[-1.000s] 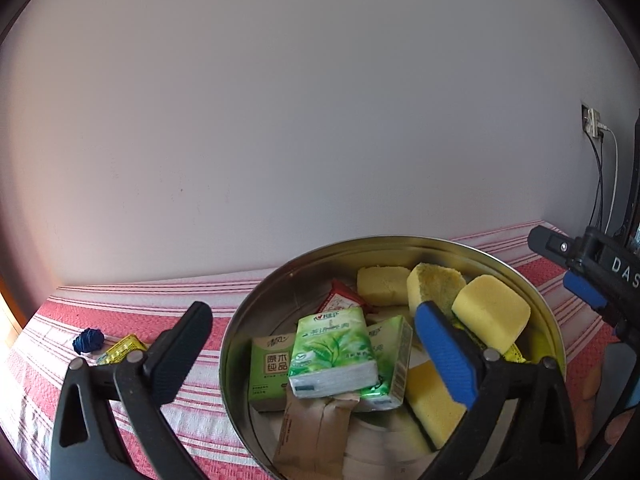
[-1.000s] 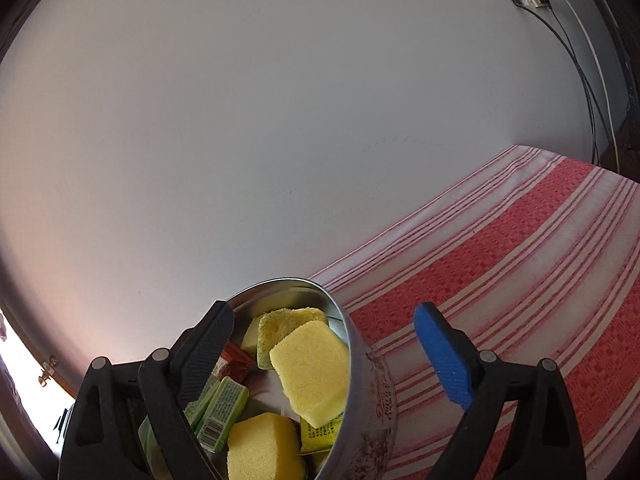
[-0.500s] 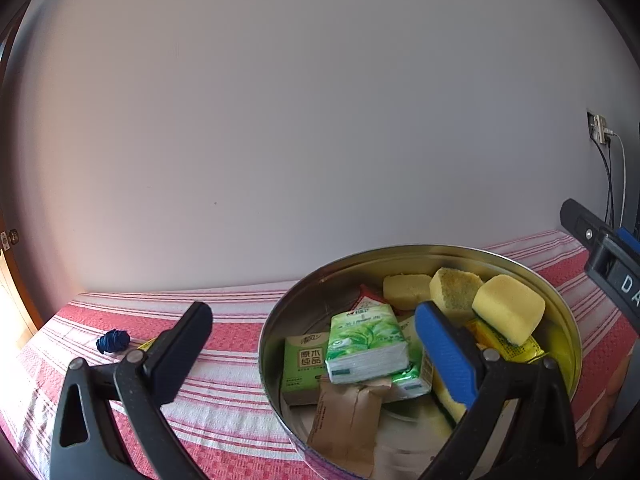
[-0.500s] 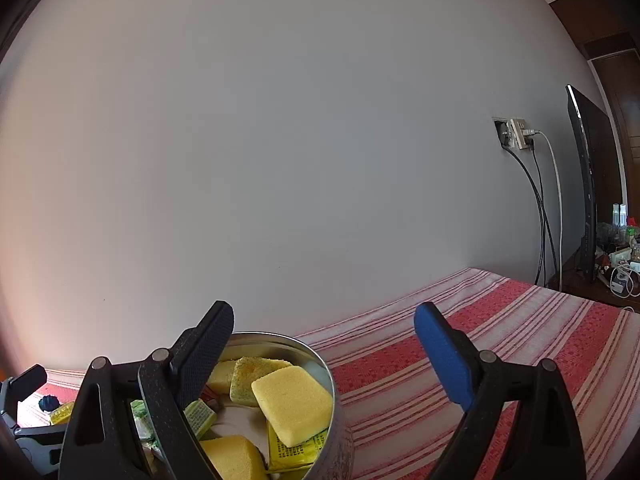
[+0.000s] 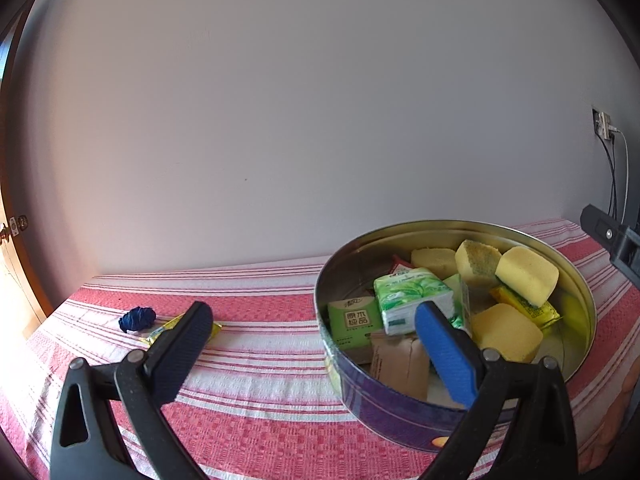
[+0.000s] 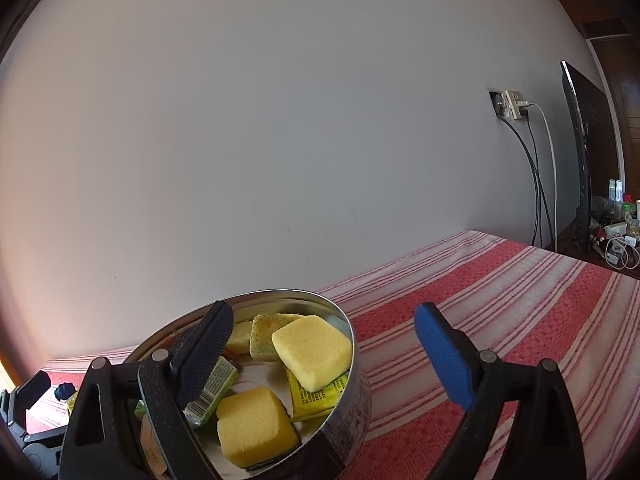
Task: Organize objects
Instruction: 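Withdraw both tools from the tin toward the yellow packet and blue cloth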
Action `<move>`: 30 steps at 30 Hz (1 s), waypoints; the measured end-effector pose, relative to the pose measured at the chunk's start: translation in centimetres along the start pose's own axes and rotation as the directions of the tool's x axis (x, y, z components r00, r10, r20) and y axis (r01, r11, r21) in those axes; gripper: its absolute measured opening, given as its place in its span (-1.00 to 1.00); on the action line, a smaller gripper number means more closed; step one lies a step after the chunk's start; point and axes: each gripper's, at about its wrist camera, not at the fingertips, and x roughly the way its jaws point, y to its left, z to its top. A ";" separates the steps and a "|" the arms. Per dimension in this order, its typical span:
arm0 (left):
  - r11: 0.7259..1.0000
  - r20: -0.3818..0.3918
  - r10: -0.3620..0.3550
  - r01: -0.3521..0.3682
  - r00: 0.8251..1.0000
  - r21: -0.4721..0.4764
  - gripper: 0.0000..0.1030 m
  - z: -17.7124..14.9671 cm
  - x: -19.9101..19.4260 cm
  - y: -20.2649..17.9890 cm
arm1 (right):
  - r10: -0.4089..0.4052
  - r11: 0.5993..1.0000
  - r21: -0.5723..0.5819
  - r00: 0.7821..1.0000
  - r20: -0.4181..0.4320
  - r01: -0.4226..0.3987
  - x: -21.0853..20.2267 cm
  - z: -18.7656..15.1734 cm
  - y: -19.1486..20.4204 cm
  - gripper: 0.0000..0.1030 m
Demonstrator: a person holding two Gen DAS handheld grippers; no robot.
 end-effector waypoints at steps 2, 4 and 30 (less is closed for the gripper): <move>1.000 -0.007 -0.002 0.002 1.000 -0.002 0.99 -0.2 0.0 0.7 | 0.001 1.000 0.000 1.000 -0.006 -0.001 -0.4 -0.4 0.6 0.82; 1.000 -0.011 0.009 -0.009 1.000 -0.002 0.99 -0.4 0.1 1.5 | 0.012 1.000 -0.007 1.000 -0.023 -0.012 -0.8 -0.8 1.5 0.82; 0.975 -0.096 0.179 -0.190 0.979 -0.118 0.98 -1.7 3.6 16.4 | 0.206 0.970 -0.090 0.962 -0.180 -0.225 0.6 -5.7 17.3 0.82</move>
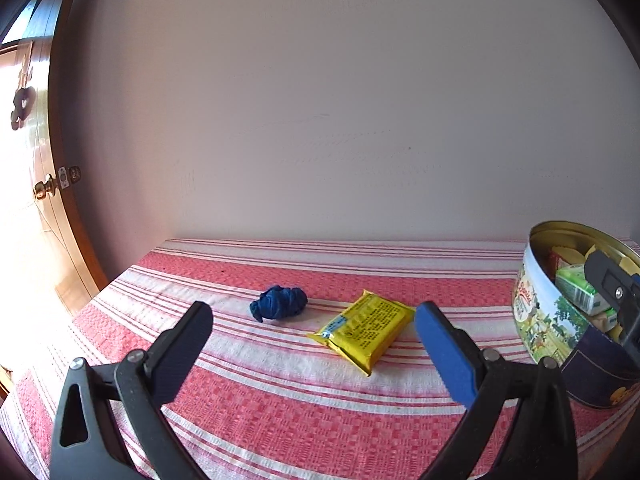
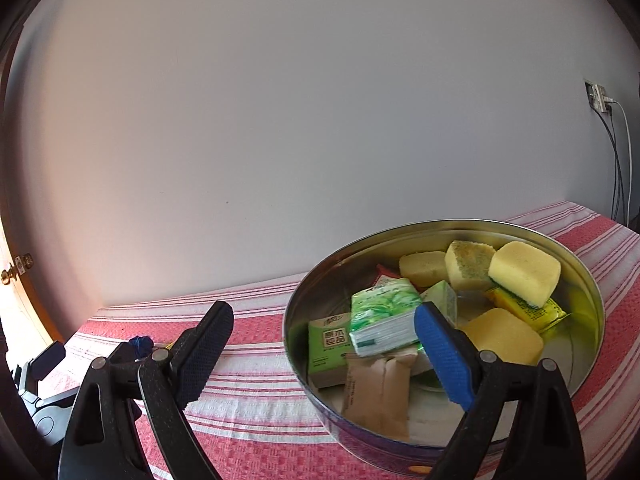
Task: Organize objects
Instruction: 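Withdraw both tools from the tin toward the yellow packet and blue cloth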
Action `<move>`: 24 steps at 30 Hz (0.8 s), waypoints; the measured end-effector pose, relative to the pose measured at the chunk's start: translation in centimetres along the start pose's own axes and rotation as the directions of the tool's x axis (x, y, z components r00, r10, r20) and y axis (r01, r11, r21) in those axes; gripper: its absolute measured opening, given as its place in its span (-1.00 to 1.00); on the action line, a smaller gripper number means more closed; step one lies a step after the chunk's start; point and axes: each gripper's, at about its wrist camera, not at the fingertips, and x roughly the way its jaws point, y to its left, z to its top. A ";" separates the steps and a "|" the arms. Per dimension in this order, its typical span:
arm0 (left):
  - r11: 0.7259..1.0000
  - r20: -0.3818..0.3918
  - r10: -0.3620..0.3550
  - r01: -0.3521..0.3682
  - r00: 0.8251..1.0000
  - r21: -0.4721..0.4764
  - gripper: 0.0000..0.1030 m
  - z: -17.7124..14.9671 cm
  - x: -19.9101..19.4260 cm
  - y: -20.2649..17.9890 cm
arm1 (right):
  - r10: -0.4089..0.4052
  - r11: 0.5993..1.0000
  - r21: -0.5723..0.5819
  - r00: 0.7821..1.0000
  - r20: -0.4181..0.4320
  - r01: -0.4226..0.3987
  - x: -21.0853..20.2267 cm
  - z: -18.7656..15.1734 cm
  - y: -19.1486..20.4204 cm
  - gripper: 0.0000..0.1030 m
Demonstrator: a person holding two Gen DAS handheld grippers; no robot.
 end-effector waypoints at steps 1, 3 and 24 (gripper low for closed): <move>1.000 -0.007 0.002 -0.002 1.000 -0.007 0.98 0.1 0.4 0.4 | 0.008 1.000 -0.005 1.000 -0.007 -0.008 0.3 -0.1 0.5 0.82; 1.000 -0.015 0.020 -0.021 1.000 -0.008 0.98 0.3 1.2 1.4 | 0.020 1.000 -0.016 0.999 -0.030 -0.021 1.0 -0.1 1.7 0.82; 0.986 -0.205 0.100 -0.125 0.974 -0.114 0.98 1.1 9.1 12.1 | 0.038 0.993 -0.094 0.938 -0.343 -0.075 11.1 -1.9 12.0 0.82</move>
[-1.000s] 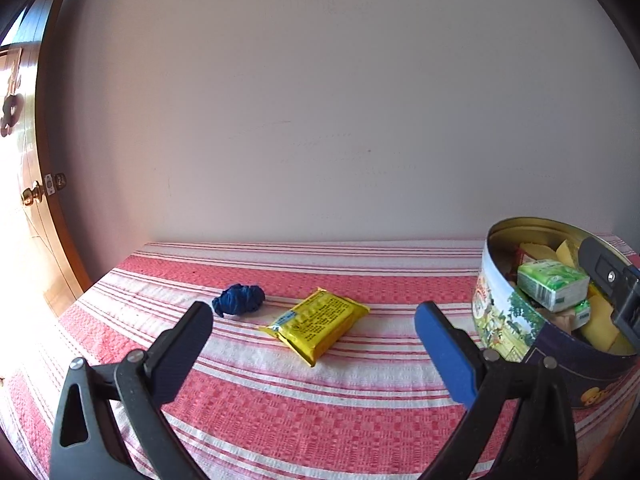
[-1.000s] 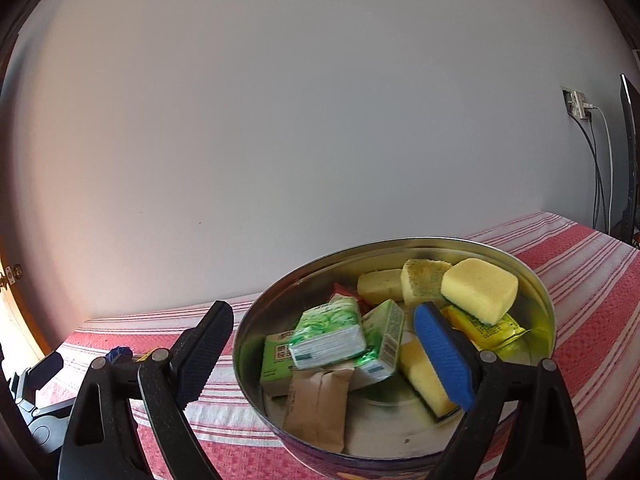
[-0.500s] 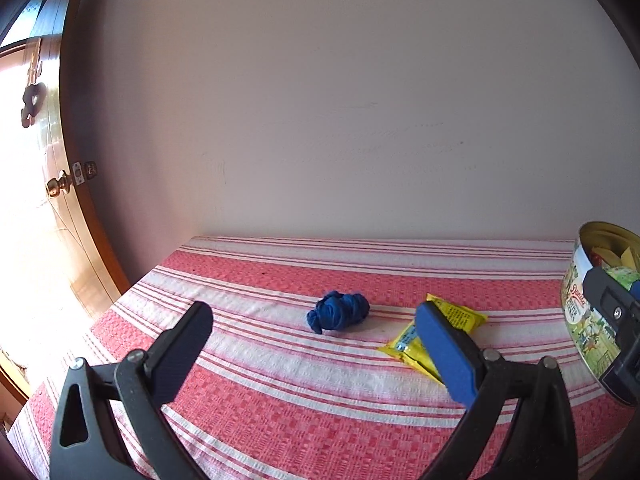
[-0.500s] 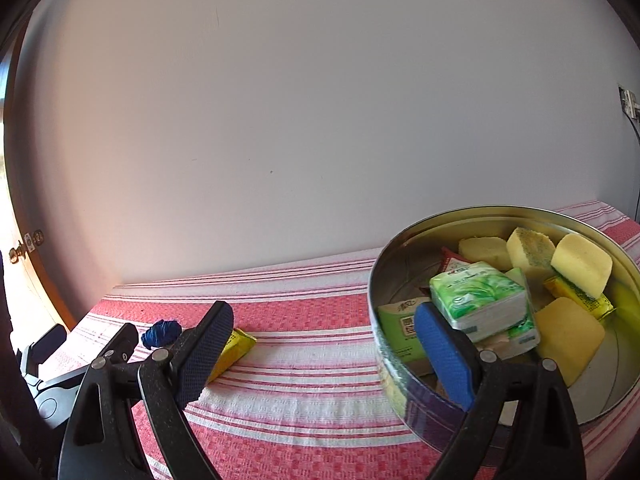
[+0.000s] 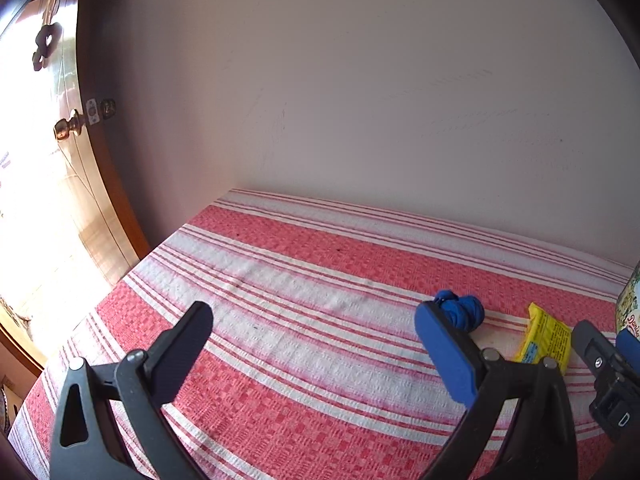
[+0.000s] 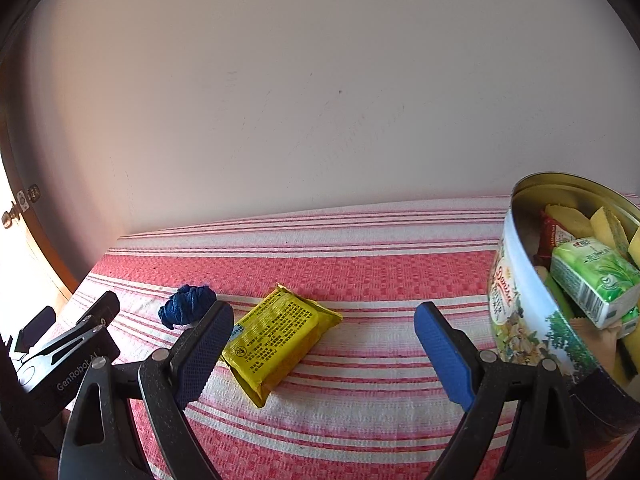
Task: Organize objects
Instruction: 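Withdraw both tools from the tin toward the yellow packet and blue cloth, then grasp the yellow snack packet with the right tool while the left grasps the blue cloth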
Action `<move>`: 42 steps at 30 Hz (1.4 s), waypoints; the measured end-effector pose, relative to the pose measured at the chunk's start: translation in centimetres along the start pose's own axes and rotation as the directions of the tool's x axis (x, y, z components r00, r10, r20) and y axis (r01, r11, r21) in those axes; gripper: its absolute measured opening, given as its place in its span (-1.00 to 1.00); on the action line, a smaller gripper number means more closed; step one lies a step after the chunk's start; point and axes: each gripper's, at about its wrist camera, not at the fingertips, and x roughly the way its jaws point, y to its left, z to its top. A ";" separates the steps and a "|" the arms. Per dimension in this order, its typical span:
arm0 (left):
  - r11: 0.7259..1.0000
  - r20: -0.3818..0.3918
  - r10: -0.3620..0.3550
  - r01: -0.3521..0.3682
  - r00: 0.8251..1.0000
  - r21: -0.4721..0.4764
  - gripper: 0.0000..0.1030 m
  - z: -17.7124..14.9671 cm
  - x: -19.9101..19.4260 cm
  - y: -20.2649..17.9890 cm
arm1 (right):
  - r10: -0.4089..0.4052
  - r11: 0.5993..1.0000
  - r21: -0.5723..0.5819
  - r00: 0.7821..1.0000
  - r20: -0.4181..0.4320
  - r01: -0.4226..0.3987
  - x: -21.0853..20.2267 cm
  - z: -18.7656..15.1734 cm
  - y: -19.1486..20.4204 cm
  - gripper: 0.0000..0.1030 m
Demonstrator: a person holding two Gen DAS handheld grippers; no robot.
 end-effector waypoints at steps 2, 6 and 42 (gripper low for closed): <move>1.000 -0.021 -0.013 0.013 1.000 -0.017 0.98 0.0 0.5 0.5 | -0.013 1.000 0.006 0.998 -0.060 0.013 1.5 0.2 0.6 0.81; 1.000 -0.022 -0.003 0.003 1.000 -0.004 0.98 0.2 0.7 0.2 | -0.043 0.999 0.023 0.987 -0.153 0.047 4.0 0.4 1.7 0.73; 0.972 -0.083 -0.169 0.180 0.982 0.152 0.94 0.9 1.8 -5.2 | 0.023 0.996 -0.083 0.995 0.094 -0.015 -3.7 -1.3 -2.4 -0.01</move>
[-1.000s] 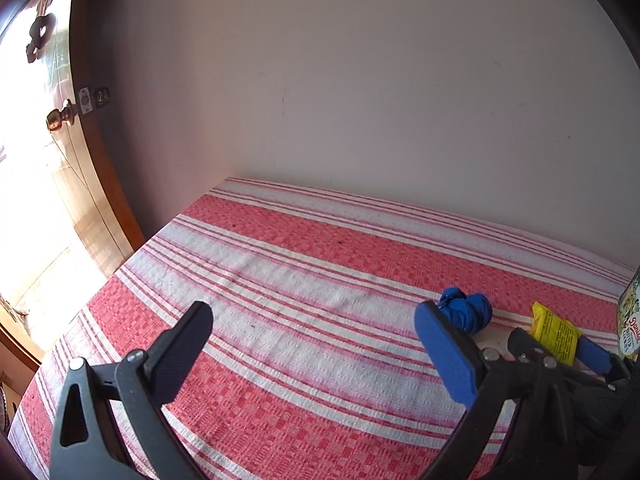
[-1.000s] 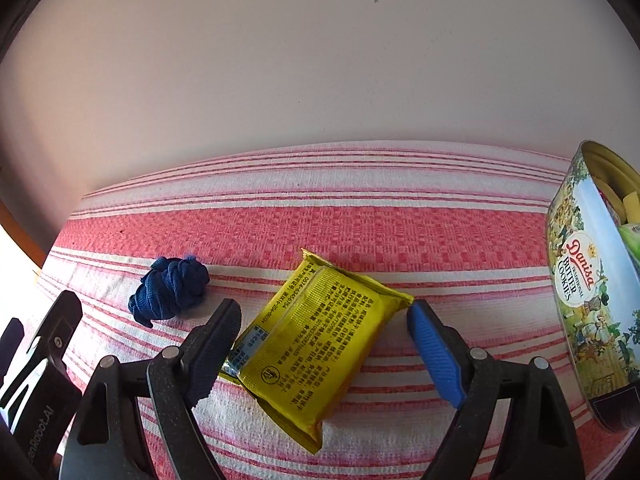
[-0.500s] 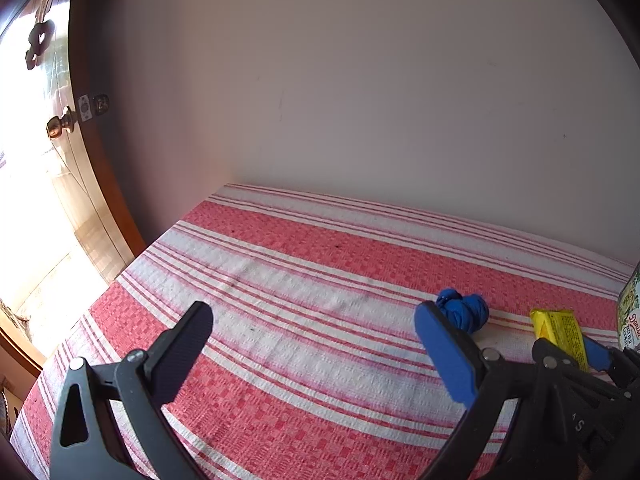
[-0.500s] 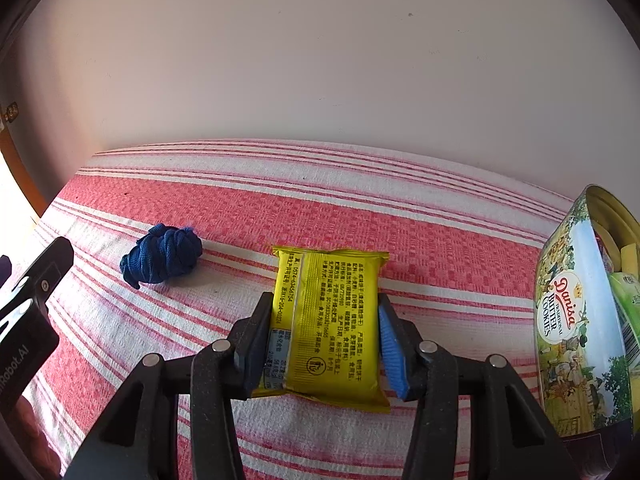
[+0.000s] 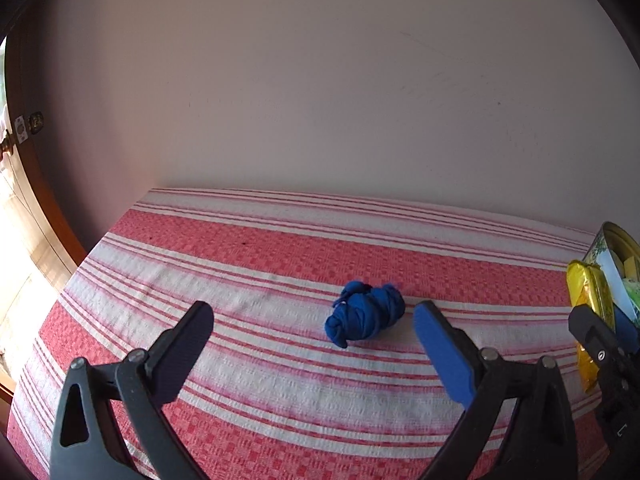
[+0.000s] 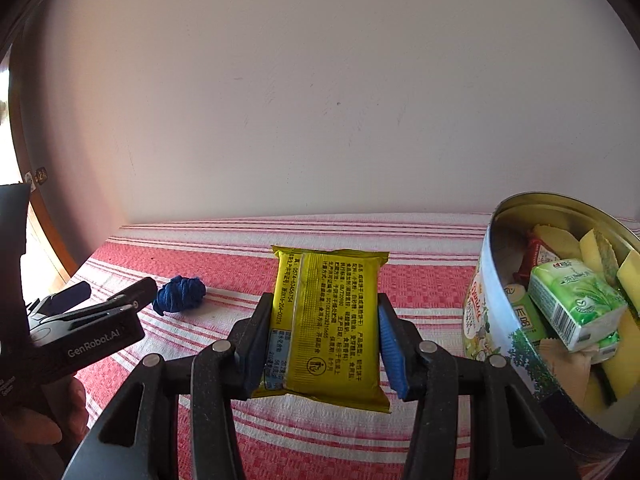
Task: Organize objects
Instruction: 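Grasp the yellow snack packet with the right tool while the left grasps the blue cloth, then carry the yellow packet and blue cloth over the tin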
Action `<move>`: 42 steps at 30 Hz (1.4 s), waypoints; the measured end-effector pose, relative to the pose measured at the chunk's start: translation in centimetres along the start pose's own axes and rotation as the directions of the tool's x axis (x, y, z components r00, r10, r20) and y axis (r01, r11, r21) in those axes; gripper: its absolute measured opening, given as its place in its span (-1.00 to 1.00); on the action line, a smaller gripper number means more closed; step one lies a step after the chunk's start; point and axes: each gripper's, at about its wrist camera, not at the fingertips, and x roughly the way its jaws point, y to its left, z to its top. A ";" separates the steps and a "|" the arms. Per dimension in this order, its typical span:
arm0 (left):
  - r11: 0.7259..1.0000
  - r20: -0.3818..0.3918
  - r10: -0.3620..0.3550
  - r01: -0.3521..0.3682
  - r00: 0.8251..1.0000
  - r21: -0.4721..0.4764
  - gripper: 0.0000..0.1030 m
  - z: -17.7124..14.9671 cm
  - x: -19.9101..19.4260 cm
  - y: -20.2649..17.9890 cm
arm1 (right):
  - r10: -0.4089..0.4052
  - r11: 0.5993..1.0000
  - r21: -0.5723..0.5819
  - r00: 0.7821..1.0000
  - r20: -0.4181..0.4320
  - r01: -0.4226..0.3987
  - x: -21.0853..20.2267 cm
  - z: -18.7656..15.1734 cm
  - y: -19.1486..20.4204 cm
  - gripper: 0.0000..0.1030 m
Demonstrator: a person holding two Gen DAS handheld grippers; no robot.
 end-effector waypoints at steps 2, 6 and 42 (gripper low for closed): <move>0.999 -0.028 0.011 -0.010 1.000 0.047 0.71 0.4 1.3 -1.1 | 0.006 1.000 0.008 1.000 0.007 -0.006 -0.1 0.0 -0.2 -0.01; 0.999 -0.132 -0.037 0.042 0.991 0.035 0.34 1.1 4.1 -1.8 | 0.020 0.999 0.029 1.000 -0.002 -0.020 -0.9 -0.2 -1.4 -0.01; 0.999 0.137 0.029 -0.031 0.990 0.009 -0.34 -2.9 -5.1 -4.8 | -0.099 0.995 -0.007 0.967 0.234 0.103 -7.8 -2.5 -1.2 -0.01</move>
